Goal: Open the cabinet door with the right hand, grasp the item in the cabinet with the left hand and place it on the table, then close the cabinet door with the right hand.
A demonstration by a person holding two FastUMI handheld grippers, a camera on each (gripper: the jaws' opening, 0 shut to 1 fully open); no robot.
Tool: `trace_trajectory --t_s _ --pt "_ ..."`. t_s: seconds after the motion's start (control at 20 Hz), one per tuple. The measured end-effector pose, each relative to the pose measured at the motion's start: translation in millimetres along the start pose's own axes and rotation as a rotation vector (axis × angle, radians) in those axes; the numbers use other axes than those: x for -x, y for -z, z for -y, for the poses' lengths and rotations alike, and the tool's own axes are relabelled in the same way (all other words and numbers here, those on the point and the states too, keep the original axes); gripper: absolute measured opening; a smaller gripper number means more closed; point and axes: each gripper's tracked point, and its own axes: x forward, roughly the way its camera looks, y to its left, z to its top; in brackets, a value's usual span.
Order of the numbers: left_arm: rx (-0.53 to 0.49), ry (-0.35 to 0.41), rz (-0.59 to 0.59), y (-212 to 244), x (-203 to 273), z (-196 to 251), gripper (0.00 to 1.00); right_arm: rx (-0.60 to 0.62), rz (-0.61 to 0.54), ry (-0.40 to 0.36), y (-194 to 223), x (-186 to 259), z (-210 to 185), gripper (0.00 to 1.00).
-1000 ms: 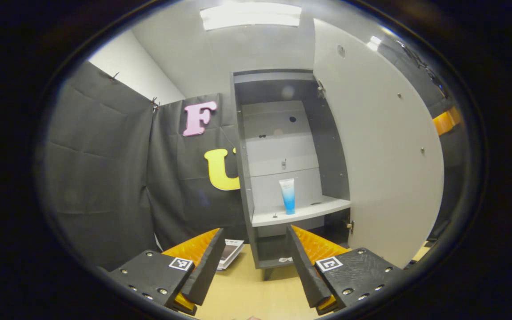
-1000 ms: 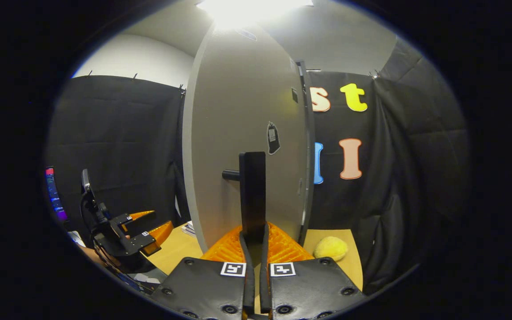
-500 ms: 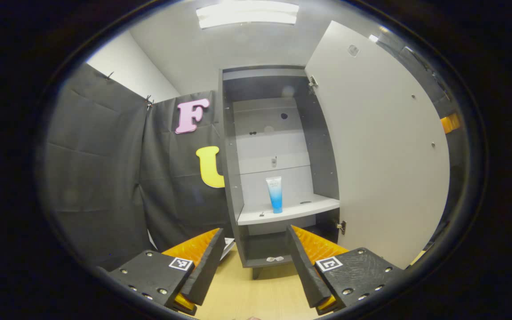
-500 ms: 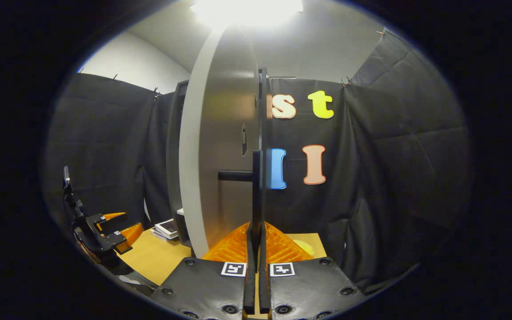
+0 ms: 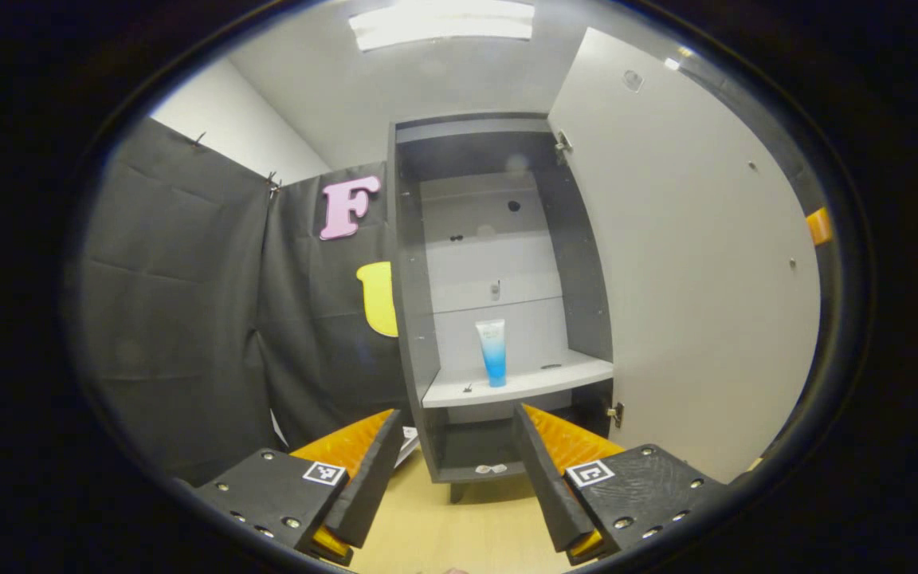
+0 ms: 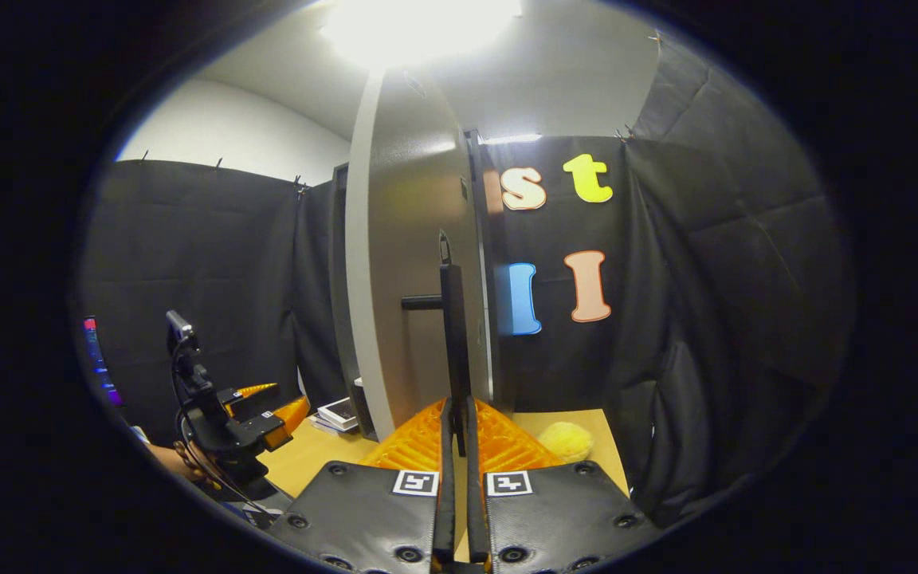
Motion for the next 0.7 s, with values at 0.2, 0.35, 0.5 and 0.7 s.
trace_trajectory --t_s 0.2,0.35,0.5,0.7 --pt "-0.010 -0.001 0.033 -22.1 -13.0 8.0 0.85 0.063 -0.006 0.095 10.6 11.5 37.1 0.33" --pt "0.001 0.020 0.058 -39.2 -34.0 16.0 0.83 0.082 0.006 0.172 21.7 7.9 59.6 0.98" --pt "0.006 0.027 0.089 -59.3 -68.6 14.6 0.83 0.075 -0.011 0.246 36.6 0.8 81.2 0.92" --pt "0.015 0.058 0.113 -72.6 -133.2 21.8 0.85 0.048 -0.030 0.342 44.7 -6.7 102.7 0.93"
